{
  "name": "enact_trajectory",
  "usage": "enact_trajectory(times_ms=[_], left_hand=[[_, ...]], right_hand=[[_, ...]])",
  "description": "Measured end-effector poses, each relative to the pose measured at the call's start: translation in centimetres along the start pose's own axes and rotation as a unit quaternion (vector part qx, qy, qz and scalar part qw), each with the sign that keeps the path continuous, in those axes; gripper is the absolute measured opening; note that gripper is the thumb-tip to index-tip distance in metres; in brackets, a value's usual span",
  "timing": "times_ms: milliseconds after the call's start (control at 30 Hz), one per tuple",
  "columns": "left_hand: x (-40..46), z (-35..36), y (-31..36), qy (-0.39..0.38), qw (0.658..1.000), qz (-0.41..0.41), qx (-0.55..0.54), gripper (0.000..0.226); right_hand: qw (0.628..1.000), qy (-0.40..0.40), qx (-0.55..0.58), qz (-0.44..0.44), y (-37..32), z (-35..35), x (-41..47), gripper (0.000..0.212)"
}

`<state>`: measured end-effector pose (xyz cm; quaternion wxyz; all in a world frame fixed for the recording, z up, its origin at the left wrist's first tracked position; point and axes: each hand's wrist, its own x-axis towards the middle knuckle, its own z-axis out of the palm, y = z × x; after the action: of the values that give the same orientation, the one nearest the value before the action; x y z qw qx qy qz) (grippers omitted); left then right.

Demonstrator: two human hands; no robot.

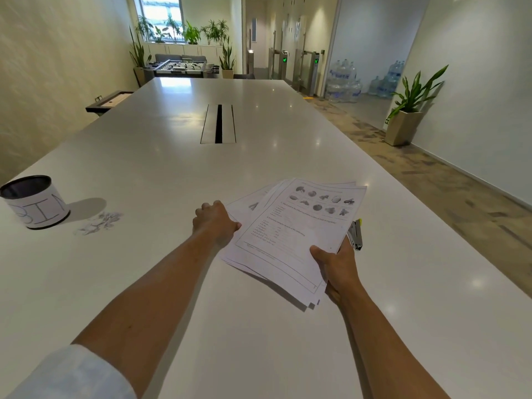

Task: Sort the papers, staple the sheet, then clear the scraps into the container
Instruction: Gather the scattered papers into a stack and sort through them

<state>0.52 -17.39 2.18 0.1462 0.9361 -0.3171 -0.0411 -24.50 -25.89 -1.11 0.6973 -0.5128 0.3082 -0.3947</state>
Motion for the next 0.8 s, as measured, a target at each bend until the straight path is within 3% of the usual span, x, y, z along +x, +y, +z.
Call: enact_trajectory(times_ms=[100, 300, 433, 633, 800], left_hand=[[0.6, -0.2, -0.8, -0.013, 0.998, 0.011, 0.068, 0.076], [0.7, -1.7, -1.4, -0.078, 0.995, 0.011, 0.054, 0.081], [1.2, -3.1, -1.8, -0.165, 0.983, 0.006, 0.075, 0.083], [0.8, -3.2, -2.2, -0.196, 0.981, 0.011, -0.002, 0.060], [-0.2, -2.9, -2.4, -0.155, 0.985, -0.011, -0.075, 0.037]], right_hand=[[1.000, -0.005, 0.002, 0.000, -0.2, 0.1, -0.2, 0.066], [1.000, -0.006, -0.005, 0.004, -0.2, 0.1, -0.2, 0.065], [1.000, -0.006, -0.008, 0.006, -0.4, 0.2, -0.3, 0.065], [1.000, -0.004, -0.018, 0.009, 0.0, -0.1, -0.1, 0.066], [1.000, -0.003, -0.014, 0.011, 0.1, 0.0, -0.1, 0.065]])
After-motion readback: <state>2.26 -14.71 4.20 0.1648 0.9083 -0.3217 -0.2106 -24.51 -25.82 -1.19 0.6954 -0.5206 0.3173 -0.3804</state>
